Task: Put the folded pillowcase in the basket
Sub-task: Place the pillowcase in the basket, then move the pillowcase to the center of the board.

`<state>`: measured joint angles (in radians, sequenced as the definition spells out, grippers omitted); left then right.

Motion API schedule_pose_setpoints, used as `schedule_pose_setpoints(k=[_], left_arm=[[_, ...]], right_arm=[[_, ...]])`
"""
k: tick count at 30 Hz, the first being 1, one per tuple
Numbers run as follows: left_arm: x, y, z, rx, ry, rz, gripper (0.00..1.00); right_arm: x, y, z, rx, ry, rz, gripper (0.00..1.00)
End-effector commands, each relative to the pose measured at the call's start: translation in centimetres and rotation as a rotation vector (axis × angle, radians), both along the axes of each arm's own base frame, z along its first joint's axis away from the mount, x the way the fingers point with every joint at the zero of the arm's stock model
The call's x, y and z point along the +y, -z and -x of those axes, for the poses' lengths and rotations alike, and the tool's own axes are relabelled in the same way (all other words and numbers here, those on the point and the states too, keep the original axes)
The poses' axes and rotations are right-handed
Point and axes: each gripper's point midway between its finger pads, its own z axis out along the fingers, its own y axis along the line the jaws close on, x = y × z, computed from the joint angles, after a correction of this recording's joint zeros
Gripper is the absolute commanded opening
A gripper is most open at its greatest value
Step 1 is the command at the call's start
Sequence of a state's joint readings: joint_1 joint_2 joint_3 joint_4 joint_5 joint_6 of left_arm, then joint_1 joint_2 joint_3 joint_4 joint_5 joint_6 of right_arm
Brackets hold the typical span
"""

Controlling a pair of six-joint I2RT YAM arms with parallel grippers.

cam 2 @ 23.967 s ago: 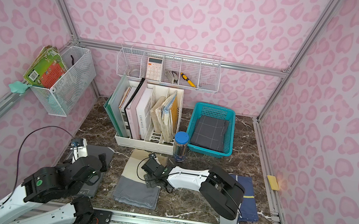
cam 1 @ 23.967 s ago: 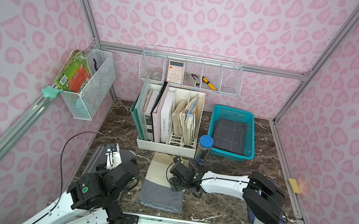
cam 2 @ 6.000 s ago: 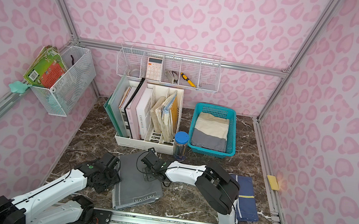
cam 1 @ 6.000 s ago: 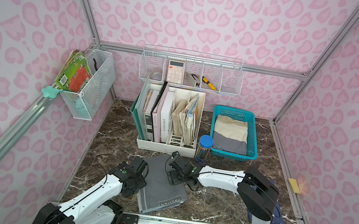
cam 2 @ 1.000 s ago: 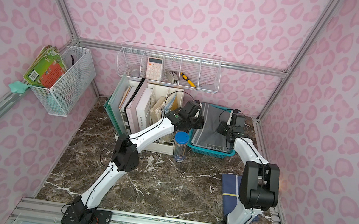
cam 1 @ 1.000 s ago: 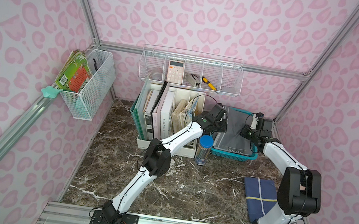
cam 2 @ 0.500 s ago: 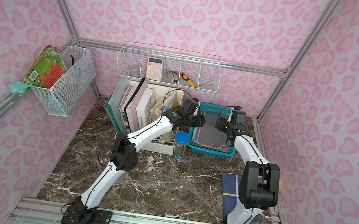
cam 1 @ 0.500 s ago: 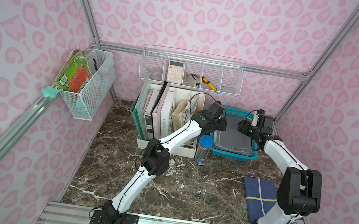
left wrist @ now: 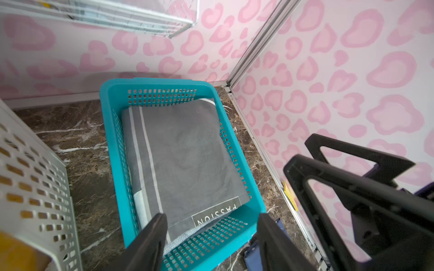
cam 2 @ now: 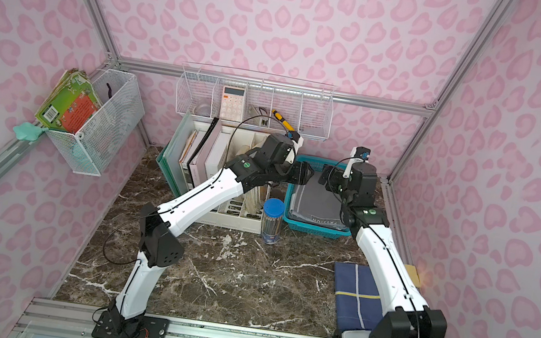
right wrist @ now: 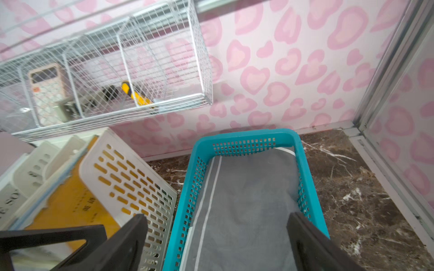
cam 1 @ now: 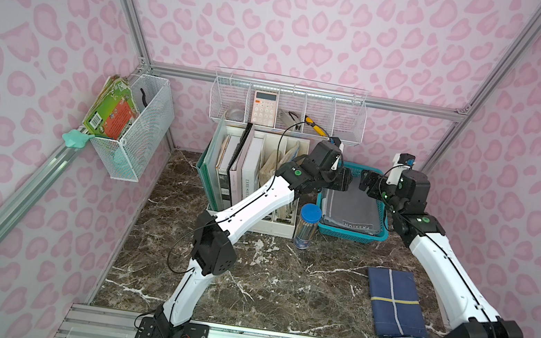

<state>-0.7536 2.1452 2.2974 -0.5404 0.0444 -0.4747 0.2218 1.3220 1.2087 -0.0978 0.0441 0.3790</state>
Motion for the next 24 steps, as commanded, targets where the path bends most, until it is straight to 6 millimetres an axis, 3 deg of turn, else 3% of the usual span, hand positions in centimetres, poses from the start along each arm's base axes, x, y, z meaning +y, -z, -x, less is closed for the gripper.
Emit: schedule_pose_setpoints(k=[1, 5, 12, 21, 24], left_arm=[[1.3, -2.7, 1.3, -0.089, -0.005, -0.018, 0.68], [3.8, -4.3, 3.7, -0.142, -0.034, -0.028, 0.72], [9.9, -3.8, 7.4, -0.181, -0.133, -0.047, 0.84], [17.2, -0.2, 11.7, -0.143, -0.27, -0.098, 0.87], [19.0, 1.6, 13.4, -0.094, -0.297, -0.088, 0.88]], right_arm=[[0.1, -3.0, 1.9, -0.094, 0.001, 0.008, 0.98], [0.9, -4.4, 4.9, -0.151, -0.041, 0.007, 0.98], [0.8, -4.2, 8.6, -0.187, -0.085, -0.007, 0.98], [0.4, -0.8, 10.6, -0.103, -0.09, 0.004, 0.98], [-1.2, 1.8, 10.8, -0.002, -0.003, 0.022, 0.98]])
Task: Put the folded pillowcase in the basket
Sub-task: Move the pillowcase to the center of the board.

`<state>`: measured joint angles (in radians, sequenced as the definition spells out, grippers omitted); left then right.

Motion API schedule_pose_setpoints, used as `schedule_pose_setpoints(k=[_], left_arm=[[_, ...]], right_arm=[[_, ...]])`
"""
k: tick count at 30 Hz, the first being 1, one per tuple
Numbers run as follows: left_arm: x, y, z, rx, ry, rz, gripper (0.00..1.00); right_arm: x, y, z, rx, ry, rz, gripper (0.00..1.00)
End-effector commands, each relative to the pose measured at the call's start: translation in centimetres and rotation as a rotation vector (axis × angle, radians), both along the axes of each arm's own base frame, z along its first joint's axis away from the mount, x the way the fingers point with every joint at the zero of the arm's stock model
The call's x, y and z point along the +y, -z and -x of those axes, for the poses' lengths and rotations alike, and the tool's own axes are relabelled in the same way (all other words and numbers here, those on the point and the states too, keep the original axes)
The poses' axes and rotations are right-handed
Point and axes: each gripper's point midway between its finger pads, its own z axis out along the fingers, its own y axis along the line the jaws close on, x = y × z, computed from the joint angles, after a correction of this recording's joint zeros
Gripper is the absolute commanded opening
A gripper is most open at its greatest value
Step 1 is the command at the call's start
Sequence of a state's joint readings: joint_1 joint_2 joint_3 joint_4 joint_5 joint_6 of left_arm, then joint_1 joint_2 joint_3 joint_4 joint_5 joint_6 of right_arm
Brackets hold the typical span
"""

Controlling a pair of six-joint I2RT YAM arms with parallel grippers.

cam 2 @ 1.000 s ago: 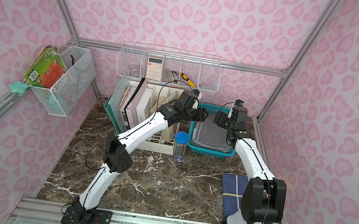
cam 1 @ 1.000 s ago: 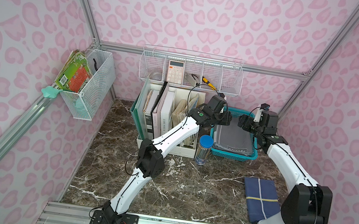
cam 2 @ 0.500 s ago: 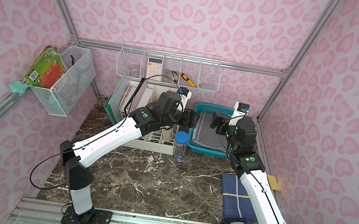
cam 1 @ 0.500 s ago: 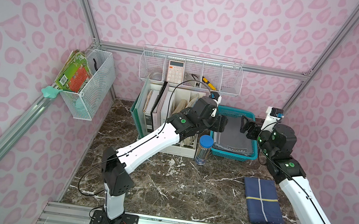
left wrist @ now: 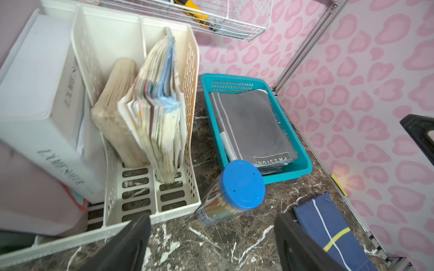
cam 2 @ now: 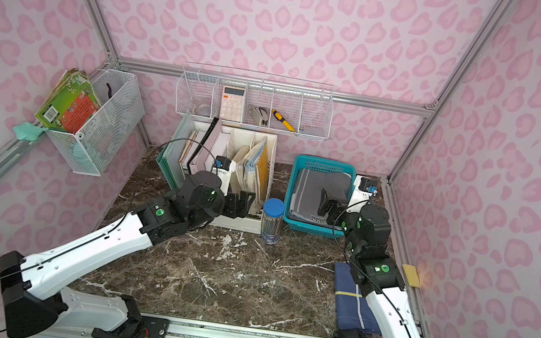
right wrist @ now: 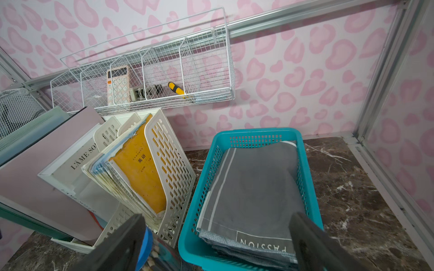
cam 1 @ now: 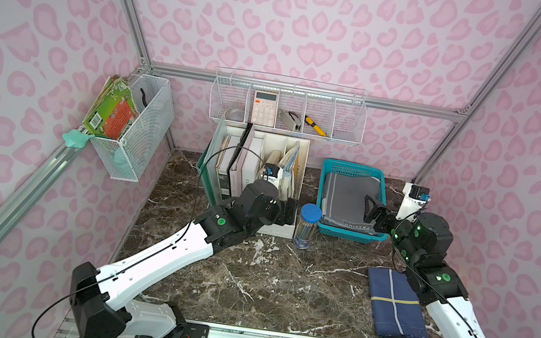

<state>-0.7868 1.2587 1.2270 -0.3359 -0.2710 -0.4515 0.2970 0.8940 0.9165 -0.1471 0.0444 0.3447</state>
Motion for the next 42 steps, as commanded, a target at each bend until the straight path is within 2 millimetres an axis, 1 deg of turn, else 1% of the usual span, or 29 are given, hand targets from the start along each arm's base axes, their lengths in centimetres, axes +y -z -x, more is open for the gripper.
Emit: schedule_pose_setpoints(k=[1, 3, 6, 9, 11, 15, 17, 20, 23, 26, 28, 33, 37, 40, 42], left_arm=[[2.0, 1.4, 1.1, 0.043, -0.066, 0.03, 0.88], [3.2, 2.9, 2.4, 0.096, -0.088, 0.038, 0.88], [4.7, 4.9, 4.1, 0.174, -0.118, 0.033, 0.9], [5.9, 6.8, 5.5, 0.219, -0.137, 0.052, 0.9], [6.4, 8.4, 6.3, 0.253, -0.147, 0.067, 0.9], [7.3, 11.3, 7.6, 0.314, -0.169, 0.074, 0.92], [7.7, 12.4, 8.1, 0.335, -0.176, 0.082, 0.94], [8.0, 13.3, 8.6, 0.348, -0.18, 0.097, 0.98], [8.0, 14.0, 8.9, 0.358, -0.177, 0.099, 0.99], [7.9, 14.7, 9.0, 0.377, -0.175, 0.1, 0.99], [7.7, 15.2, 9.1, 0.388, -0.17, 0.105, 0.99], [6.5, 16.9, 9.1, 0.436, -0.15, 0.127, 0.99], [5.2, 18.2, 9.4, 0.484, -0.128, 0.15, 0.98], [4.2, 19.1, 9.7, 0.507, -0.115, 0.156, 0.97], [3.3, 19.5, 10.1, 0.519, -0.105, 0.16, 0.96]], right_arm=[[-2.0, 3.2, 0.5, 0.123, 0.117, 0.012, 0.98], [-3.2, 5.9, 1.1, 0.22, 0.188, 0.017, 0.98], [-4.1, 9.7, 2.4, 0.365, 0.248, 0.006, 0.98], [-3.8, 13.9, 3.7, 0.498, 0.262, 0.002, 0.98], [-3.5, 16.4, 4.6, 0.571, 0.277, -0.015, 0.98], [-3.6, 20.5, 6.0, 0.647, 0.314, -0.083, 0.98], [-4.2, 22.1, 6.6, 0.67, 0.355, -0.093, 0.98], [-4.7, 24.4, 6.9, 0.712, 0.378, -0.123, 0.98], [-4.9, 26.9, 7.4, 0.77, 0.381, -0.179, 0.98], [-5.0, 28.6, 7.9, 0.802, 0.385, -0.21, 0.98], [-4.8, 29.3, 8.1, 0.817, 0.379, -0.222, 0.98], [-2.8, 30.7, 9.1, 0.884, 0.318, -0.269, 0.97], [0.6, 30.3, 9.7, 0.865, 0.248, -0.331, 0.97], [3.5, 29.5, 10.0, 0.849, 0.185, -0.386, 0.95], [5.6, 28.7, 10.1, 0.831, 0.131, -0.402, 0.95]])
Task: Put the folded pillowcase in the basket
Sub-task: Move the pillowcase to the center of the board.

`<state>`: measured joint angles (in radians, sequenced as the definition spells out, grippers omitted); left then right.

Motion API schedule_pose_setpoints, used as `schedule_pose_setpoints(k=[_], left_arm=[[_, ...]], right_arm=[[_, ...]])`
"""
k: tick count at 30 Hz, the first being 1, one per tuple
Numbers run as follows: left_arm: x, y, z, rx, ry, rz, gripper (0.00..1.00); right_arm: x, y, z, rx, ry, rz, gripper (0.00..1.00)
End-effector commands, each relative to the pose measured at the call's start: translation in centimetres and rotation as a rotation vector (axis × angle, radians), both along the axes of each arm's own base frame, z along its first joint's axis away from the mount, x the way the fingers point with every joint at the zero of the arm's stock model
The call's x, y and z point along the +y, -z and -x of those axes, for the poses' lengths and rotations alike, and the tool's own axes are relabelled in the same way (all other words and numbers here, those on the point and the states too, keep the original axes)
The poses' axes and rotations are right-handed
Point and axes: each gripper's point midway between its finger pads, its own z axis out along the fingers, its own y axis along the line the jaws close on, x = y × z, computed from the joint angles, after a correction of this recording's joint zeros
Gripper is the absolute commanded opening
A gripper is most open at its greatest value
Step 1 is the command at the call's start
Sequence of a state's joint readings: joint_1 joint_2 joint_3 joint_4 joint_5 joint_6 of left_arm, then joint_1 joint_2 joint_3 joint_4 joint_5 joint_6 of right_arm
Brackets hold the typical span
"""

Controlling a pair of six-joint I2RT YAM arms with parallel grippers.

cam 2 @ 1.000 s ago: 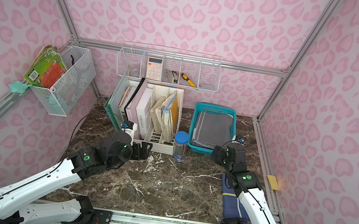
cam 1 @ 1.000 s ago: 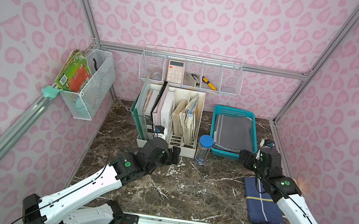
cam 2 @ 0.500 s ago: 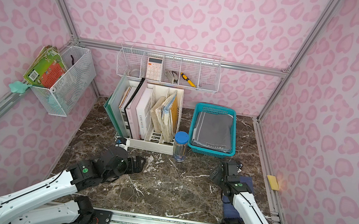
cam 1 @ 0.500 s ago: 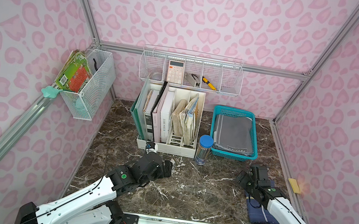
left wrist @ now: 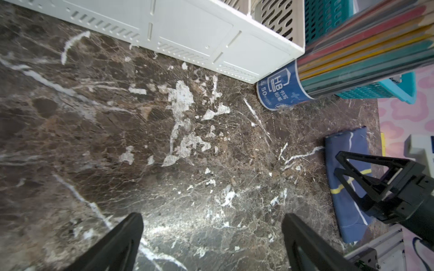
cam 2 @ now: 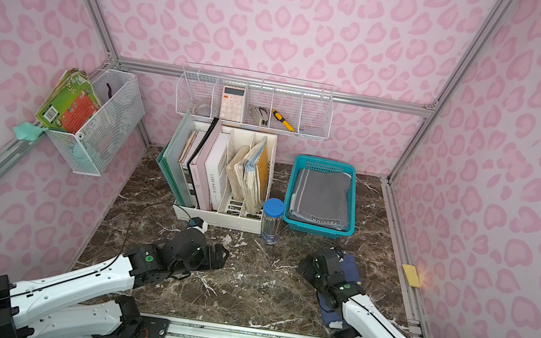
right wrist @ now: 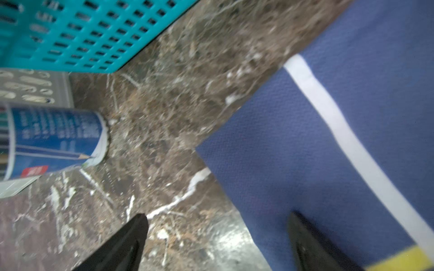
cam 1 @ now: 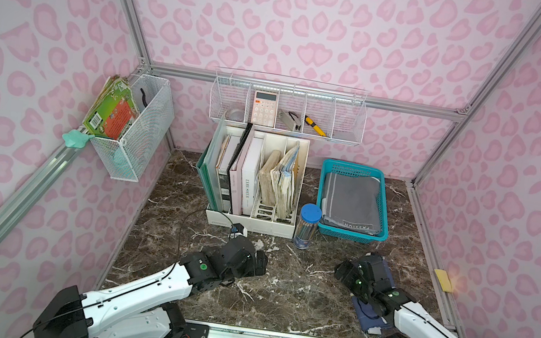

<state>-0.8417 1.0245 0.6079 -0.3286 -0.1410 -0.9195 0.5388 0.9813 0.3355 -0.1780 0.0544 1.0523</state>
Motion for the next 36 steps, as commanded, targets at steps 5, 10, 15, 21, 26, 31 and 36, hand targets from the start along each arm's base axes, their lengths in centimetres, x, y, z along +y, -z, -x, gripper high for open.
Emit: schedule_pose_setpoints(k=[5, 10, 15, 21, 26, 31, 36], left_arm=[[-4.0, 0.5, 0.8, 0.025, 0.049, 0.064, 0.94], [-7.1, 0.9, 1.6, 0.028, 0.105, 0.047, 0.93], [-9.6, 1.7, 2.1, 0.037, 0.146, 0.055, 0.93], [-10.9, 2.4, 2.4, 0.053, 0.165, 0.057, 0.93], [-11.4, 3.0, 2.5, 0.076, 0.165, 0.059, 0.93], [-11.8, 4.0, 2.5, 0.12, 0.154, 0.047, 0.82], [-13.1, 5.0, 2.4, 0.154, 0.187, 0.007, 0.74]], right_arm=[[3.3, -2.8, -0.3, -0.019, -0.036, -0.038, 0.94], [-2.8, -3.6, -0.6, -0.061, 0.055, 0.185, 0.95], [-6.0, -0.8, 0.2, 0.024, 0.084, 0.159, 0.95], [-4.9, 1.2, 1.7, 0.061, 0.071, 0.05, 0.94], [-1.5, 0.9, 3.0, 0.043, 0.043, -0.063, 0.92], [2.9, -0.2, 3.9, 0.029, -0.022, -0.145, 0.91], [2.1, -2.0, 3.3, -0.012, -0.049, 0.002, 0.9]])
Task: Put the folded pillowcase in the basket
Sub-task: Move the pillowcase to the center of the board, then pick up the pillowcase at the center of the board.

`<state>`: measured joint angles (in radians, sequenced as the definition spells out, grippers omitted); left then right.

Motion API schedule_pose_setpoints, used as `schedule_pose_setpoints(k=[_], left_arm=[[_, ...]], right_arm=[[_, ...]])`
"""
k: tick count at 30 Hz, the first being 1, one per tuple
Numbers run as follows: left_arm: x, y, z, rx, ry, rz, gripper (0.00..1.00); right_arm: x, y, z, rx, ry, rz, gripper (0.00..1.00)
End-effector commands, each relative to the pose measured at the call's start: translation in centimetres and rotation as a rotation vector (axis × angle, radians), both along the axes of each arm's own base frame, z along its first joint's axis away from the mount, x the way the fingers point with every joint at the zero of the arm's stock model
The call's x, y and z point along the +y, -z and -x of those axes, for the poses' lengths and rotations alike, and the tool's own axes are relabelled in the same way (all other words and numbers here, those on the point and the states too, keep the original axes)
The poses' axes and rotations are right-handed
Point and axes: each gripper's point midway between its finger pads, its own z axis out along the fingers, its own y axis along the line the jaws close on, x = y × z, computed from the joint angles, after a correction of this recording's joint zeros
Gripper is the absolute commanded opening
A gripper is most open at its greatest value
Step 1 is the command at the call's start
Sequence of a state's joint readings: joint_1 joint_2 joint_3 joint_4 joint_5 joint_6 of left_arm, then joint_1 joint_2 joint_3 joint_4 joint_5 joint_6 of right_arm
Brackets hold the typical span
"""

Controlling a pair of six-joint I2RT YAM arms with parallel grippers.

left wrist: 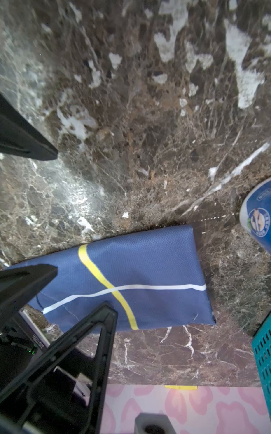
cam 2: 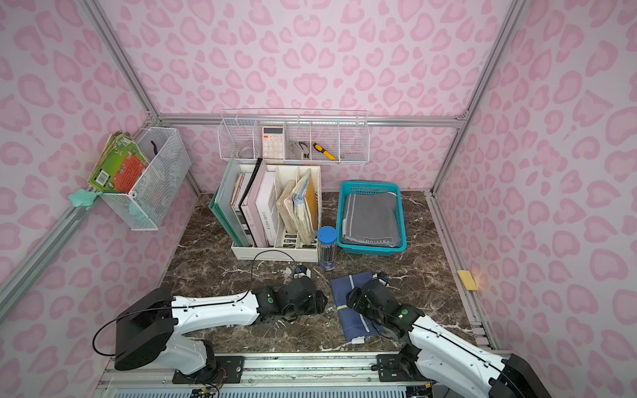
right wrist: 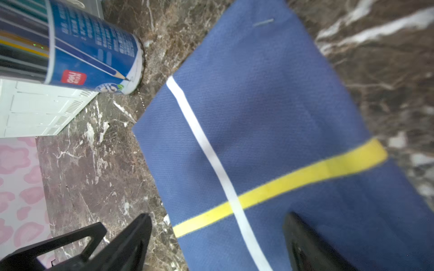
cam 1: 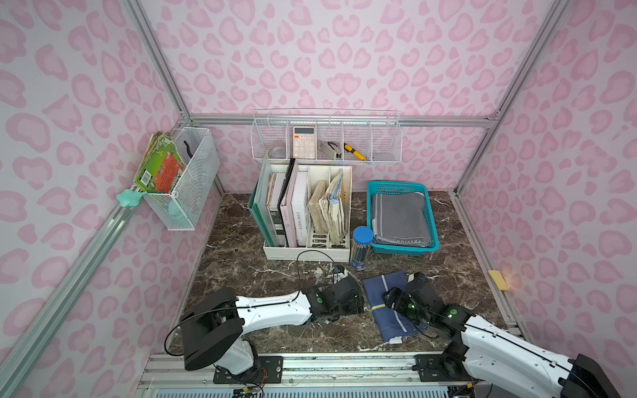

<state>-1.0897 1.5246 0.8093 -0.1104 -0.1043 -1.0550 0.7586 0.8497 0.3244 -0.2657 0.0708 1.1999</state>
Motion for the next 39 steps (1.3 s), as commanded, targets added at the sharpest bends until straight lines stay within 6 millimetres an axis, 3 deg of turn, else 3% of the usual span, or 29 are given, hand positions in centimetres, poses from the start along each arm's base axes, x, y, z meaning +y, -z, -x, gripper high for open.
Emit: schedule_pose_setpoints(k=[1, 4, 6, 9, 15, 25, 28, 34, 39], left_arm=[[-0.9, 0.4, 0.1, 0.024, 0.027, -0.005, 0.73], [-1.7, 0.9, -0.1, 0.031, 0.043, -0.011, 0.74], [-2.4, 1.2, -0.2, 0.041, 0.056, -0.014, 0.75], [-3.3, 1.6, -0.4, 0.054, 0.078, -0.02, 0.8], [-4.5, 2.6, -0.8, 0.099, 0.104, -0.026, 0.77], [-6.1, 4.9, -1.0, 0.196, 0.139, -0.04, 0.61], [-6.6, 5.3, -1.0, 0.214, 0.155, -0.053, 0.52], [-7.1, 4.9, -1.3, 0.205, 0.166, -0.067, 0.25], [-8.1, 1.8, -1.7, 0.112, 0.194, -0.112, 0.06]], right_arm=[[-2.5, -1.1, -0.9, -0.052, 0.06, 0.133, 0.89], [-4.3, -1.8, -2.1, -0.104, 0.02, 0.184, 0.86], [-6.0, -0.7, -2.5, -0.059, 0.005, 0.22, 0.86], [-7.0, 0.3, -3.0, -0.027, -0.016, 0.216, 0.83], [-6.5, 1.1, -3.4, -0.016, -0.034, 0.2, 0.77], [-5.2, 3.2, -1.7, 0.03, -0.067, 0.165, 0.64], [-4.7, 3.1, -1.4, 0.029, -0.07, 0.159, 0.55], [-4.6, 2.1, -1.0, 0.002, -0.05, 0.157, 0.23], [-5.0, -0.4, -1.3, -0.057, -0.02, 0.151, 0.02]])
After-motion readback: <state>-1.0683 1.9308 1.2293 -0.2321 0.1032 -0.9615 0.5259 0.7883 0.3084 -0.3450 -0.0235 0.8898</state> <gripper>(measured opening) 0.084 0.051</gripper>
